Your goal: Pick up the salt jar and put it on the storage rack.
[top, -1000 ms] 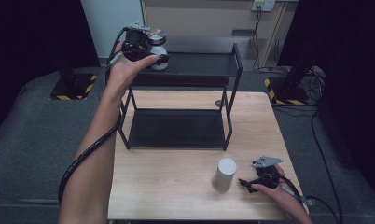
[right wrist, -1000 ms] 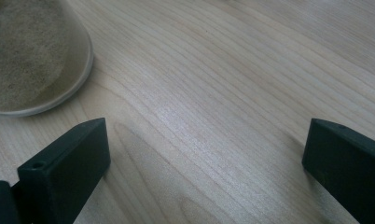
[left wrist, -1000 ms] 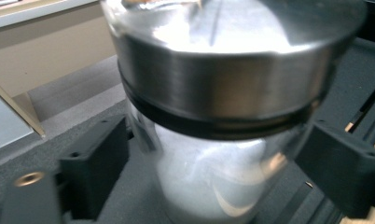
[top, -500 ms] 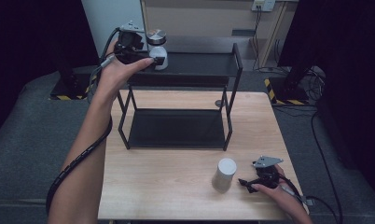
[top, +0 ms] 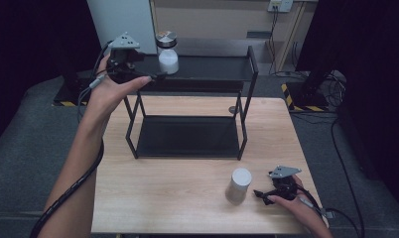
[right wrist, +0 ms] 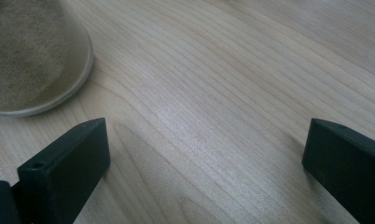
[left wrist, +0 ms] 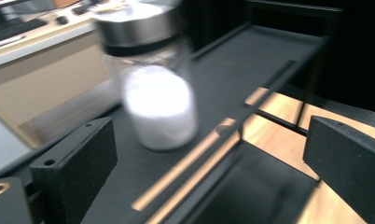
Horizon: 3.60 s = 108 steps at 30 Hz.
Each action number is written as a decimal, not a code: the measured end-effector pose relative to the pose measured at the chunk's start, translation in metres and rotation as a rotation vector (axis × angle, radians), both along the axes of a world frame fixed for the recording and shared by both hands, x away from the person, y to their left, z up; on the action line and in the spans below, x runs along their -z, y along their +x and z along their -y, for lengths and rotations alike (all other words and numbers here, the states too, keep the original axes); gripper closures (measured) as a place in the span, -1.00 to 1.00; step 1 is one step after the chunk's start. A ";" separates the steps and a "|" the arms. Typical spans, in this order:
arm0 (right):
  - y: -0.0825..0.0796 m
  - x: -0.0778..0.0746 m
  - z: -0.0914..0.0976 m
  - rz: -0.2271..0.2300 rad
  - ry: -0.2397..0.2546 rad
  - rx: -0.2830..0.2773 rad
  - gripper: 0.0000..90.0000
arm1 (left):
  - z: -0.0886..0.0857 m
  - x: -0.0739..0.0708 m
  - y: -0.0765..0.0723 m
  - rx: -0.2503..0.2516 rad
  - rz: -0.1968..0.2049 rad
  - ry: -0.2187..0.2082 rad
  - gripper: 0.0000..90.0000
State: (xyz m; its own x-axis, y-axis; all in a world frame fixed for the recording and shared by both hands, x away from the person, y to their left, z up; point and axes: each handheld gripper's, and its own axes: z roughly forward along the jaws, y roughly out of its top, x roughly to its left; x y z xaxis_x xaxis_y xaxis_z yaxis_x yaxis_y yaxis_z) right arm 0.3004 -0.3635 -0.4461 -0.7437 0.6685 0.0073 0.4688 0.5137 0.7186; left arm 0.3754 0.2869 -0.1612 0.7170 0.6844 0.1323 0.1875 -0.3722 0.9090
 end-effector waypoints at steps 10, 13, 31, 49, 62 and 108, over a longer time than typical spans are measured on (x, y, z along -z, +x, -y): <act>0.000 0.000 0.000 -0.001 -0.001 0.000 -0.97 | 0.007 0.036 -0.024 0.086 -0.018 0.047 -0.95; 0.000 0.000 0.000 -0.001 -0.002 -0.001 -0.97 | 0.009 0.048 -0.028 0.105 -0.026 0.048 -0.95; 0.000 0.000 0.000 -0.001 -0.002 -0.001 -0.97 | 0.022 0.130 -0.042 0.198 -0.098 0.064 -0.93; 0.000 0.000 0.000 -0.001 -0.002 -0.001 -0.97 | 0.030 0.212 -0.035 0.323 -0.230 0.136 -0.91; 0.000 0.000 0.000 -0.001 -0.002 -0.001 -0.97 | 0.025 0.261 -0.042 0.306 -0.340 0.149 -0.91; 0.000 0.000 0.000 0.000 -0.004 -0.001 -0.97 | 0.032 0.285 -0.055 0.286 -0.327 0.219 -1.00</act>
